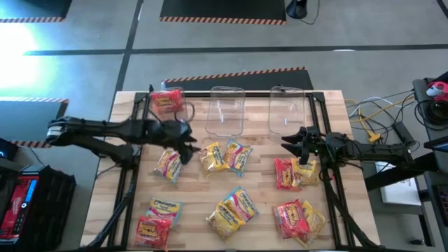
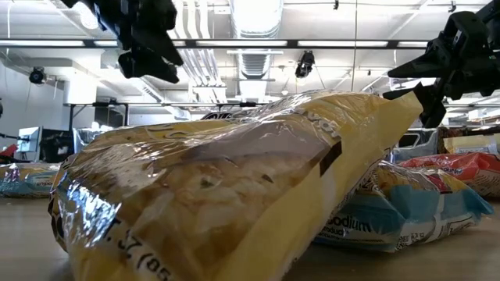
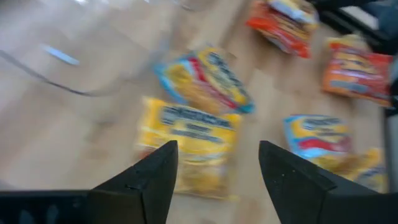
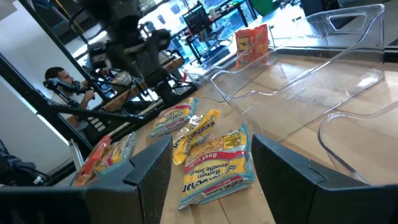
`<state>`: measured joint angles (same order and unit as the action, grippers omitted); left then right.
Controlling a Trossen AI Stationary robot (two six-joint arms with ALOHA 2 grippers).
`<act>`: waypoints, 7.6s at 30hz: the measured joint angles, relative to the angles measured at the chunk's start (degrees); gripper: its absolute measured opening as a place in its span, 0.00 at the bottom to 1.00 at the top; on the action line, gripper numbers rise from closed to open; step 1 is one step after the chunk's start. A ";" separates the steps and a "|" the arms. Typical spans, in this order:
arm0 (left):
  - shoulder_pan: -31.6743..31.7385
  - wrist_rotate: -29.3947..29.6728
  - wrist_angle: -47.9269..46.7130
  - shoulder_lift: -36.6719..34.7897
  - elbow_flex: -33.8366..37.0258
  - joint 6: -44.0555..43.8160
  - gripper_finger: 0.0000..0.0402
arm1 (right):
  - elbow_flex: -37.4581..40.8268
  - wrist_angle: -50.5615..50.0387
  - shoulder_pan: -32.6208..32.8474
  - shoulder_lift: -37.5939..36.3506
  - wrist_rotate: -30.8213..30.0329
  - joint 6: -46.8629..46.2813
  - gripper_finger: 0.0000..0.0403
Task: Sort Maruchan noodles
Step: Put the yellow noodle pack into the middle transparent bin
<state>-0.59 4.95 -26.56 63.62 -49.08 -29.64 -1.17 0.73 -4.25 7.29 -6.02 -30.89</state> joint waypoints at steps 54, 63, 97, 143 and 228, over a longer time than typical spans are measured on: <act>-19.97 -18.48 82.69 43.88 17.20 -9.30 0.84 | 0.00 -0.02 -0.01 0.00 0.00 0.00 0.52; -19.90 -19.75 92.05 49.60 17.09 -12.39 0.84 | 0.00 -0.02 -0.01 0.00 0.01 0.00 0.52; -22.44 -22.84 83.02 51.75 10.37 -10.65 0.84 | -0.01 -0.01 -0.01 0.00 0.01 0.01 0.52; -23.03 -28.04 83.30 56.59 3.44 -11.49 0.32 | -0.02 0.00 -0.01 0.00 0.02 0.00 0.52; 31.60 -29.88 62.07 27.05 1.88 19.53 0.28 | -0.02 -0.02 0.00 0.00 0.02 0.00 0.52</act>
<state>31.01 -24.93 35.51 90.68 -47.20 -10.11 -1.19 0.71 -4.26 7.29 -6.00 -30.89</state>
